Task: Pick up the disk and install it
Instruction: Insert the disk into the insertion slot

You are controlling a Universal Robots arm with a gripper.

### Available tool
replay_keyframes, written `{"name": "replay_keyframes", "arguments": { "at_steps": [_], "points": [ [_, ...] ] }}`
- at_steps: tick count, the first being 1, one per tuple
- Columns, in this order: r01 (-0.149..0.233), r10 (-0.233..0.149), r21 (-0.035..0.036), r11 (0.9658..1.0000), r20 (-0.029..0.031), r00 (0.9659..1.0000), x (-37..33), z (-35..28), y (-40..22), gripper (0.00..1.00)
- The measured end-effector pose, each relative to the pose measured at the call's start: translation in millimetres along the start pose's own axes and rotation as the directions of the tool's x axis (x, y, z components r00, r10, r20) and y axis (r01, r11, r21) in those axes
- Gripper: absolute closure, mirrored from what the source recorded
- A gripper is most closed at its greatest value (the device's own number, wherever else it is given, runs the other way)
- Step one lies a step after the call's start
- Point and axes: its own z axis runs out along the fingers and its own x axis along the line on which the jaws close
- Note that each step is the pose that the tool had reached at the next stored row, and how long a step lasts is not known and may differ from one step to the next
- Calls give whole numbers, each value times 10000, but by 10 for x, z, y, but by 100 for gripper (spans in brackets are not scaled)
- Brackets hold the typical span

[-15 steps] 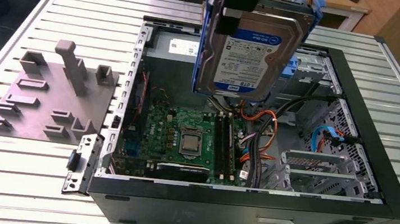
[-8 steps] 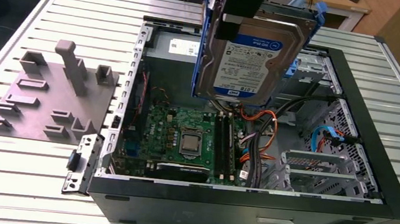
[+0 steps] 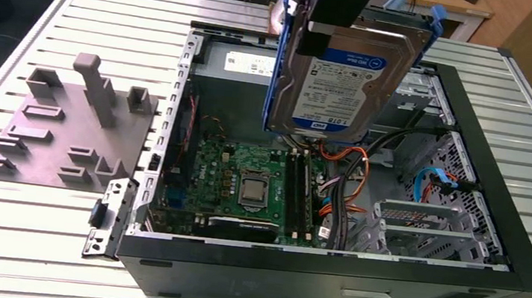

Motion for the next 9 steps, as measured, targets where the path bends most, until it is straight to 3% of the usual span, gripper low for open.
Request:
{"name": "replay_keyframes", "arguments": {
  "at_steps": [9],
  "points": [
    [-1,1,0,10000,0,10000,-1,0,-10,63]
  ]
}}
